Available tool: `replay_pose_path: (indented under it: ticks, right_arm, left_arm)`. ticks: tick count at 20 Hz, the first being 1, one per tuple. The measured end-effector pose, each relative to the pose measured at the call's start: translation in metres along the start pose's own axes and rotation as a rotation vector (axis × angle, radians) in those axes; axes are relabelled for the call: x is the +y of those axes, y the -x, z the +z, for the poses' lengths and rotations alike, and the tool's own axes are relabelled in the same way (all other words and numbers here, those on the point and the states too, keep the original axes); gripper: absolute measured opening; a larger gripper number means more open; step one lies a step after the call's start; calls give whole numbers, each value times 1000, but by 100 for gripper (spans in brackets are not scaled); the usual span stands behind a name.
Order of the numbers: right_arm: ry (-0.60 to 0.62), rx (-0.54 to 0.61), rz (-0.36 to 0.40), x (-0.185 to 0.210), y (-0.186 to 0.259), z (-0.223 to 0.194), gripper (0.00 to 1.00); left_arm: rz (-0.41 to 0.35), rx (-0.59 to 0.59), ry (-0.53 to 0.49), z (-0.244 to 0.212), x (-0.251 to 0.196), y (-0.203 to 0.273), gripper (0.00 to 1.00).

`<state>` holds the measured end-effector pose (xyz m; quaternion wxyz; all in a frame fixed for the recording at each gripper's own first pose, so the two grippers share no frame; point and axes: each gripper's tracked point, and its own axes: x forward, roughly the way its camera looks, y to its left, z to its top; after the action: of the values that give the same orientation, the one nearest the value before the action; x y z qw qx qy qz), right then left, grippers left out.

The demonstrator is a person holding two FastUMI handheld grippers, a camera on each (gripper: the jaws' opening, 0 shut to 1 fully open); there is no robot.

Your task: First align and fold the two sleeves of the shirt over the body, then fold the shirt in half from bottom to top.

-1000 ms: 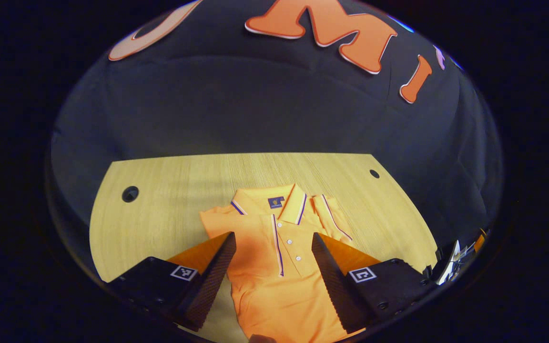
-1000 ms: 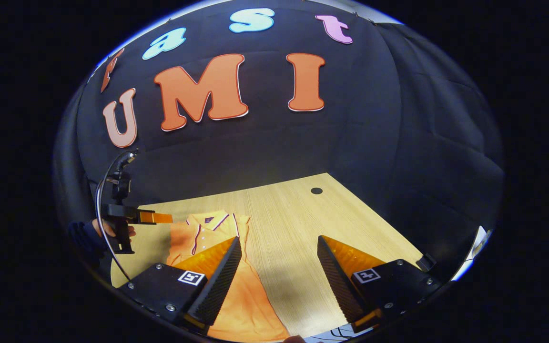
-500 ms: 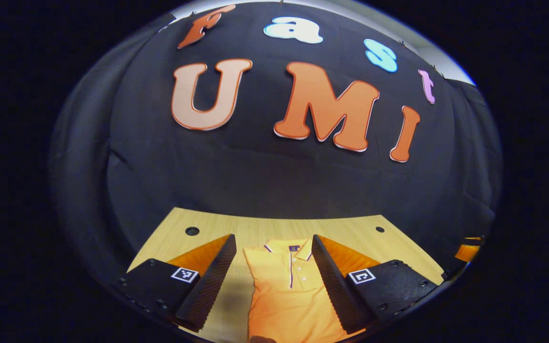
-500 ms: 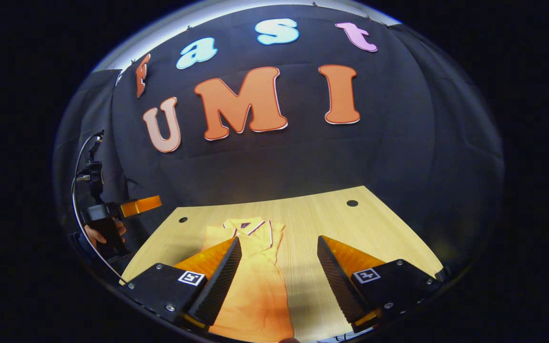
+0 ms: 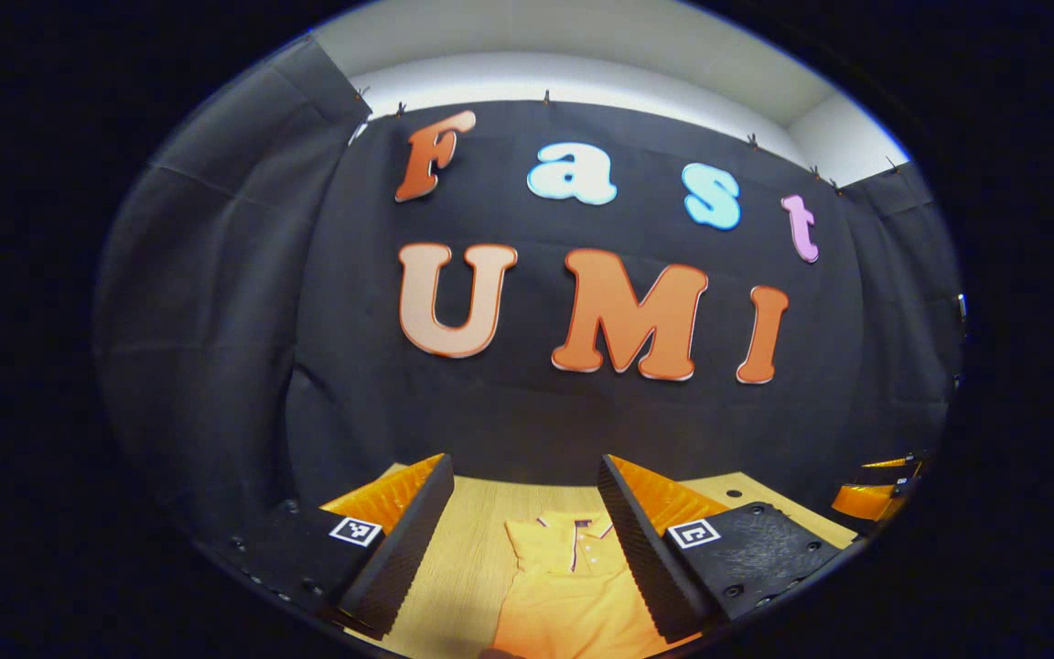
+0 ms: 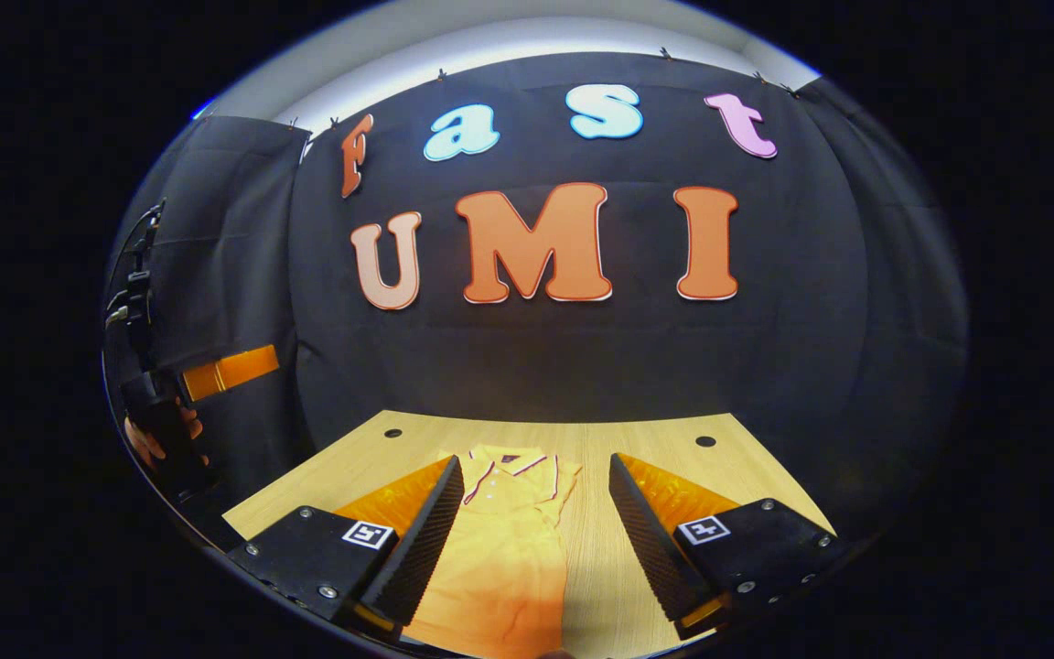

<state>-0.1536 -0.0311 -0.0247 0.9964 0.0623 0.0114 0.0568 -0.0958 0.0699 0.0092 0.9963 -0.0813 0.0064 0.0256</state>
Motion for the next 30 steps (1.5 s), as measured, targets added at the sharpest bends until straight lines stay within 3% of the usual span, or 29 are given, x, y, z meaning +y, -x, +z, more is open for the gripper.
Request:
replay_pose_path:
  ticks: [4, 14, 20, 24, 30]
  right_arm:
    - [13, 33, 23, 8, 5, -37, 97]
    - [-53, 428, -4, -2, 26, -185, 97]
    - [-41, 676, -35, -7, 36, -275, 97]
    - [-56, 798, -25, -4, 47, -314, 98]
    - [-48, 925, 7, 8, 48, -334, 98]
  left_arm:
    - [18, 44, -55, -27, -4, 35, 98]
    - [-9, 513, -110, -203, 5, 84, 98]
    - [-56, 812, -125, -277, 3, 105, 98]
    - [-35, 996, -85, -277, 3, 117, 99]
    - [-18, 1209, -52, -282, 3, 129, 99]
